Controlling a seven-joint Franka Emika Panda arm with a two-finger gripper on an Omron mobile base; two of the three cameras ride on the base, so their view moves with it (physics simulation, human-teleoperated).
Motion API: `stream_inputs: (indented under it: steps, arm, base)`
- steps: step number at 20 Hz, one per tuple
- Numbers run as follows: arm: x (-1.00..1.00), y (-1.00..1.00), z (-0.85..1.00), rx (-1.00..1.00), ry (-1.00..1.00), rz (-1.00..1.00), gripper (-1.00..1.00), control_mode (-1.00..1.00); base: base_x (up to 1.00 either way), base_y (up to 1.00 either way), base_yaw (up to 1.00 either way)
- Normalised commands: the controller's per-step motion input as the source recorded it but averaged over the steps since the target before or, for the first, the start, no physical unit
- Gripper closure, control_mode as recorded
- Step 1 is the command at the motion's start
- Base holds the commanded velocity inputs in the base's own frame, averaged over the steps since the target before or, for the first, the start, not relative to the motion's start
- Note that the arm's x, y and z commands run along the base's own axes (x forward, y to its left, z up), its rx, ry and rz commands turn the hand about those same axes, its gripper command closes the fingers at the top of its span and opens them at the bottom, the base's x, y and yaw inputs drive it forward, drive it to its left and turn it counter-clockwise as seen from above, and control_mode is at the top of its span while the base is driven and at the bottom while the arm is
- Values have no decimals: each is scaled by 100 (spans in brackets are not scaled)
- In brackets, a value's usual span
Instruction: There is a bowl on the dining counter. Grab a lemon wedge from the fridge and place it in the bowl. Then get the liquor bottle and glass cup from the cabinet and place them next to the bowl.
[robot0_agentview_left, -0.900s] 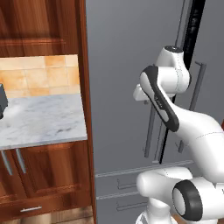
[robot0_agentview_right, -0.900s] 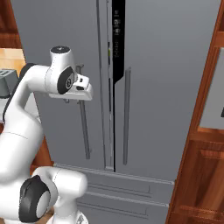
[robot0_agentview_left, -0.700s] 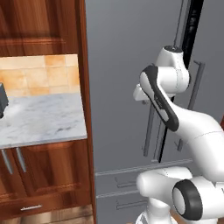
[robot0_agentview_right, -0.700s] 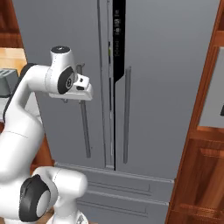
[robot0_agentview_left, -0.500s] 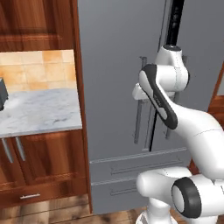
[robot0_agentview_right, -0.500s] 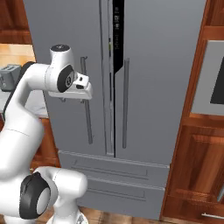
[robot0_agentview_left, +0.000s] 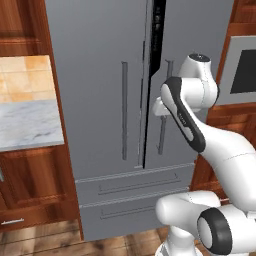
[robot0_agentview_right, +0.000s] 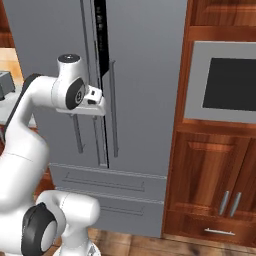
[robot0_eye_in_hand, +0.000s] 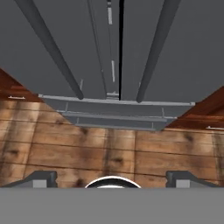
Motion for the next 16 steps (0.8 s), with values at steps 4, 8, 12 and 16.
stream_inputs:
  steps: [4, 8, 12, 16]
  arm:
    - [0, 0, 0, 0, 0, 0, -100, 100]
    - [21, 0, -6, 0, -1, -1, -100, -100]
    - [63, -2, -1, 0, -25, -7, -100, -100]
    - [36, -29, 7, 0, -25, -10, -100, -100]
  base:
    - [13, -26, 0]
    - [0, -1, 0]
    - [0, 0, 0]
    - [0, 0, 0]
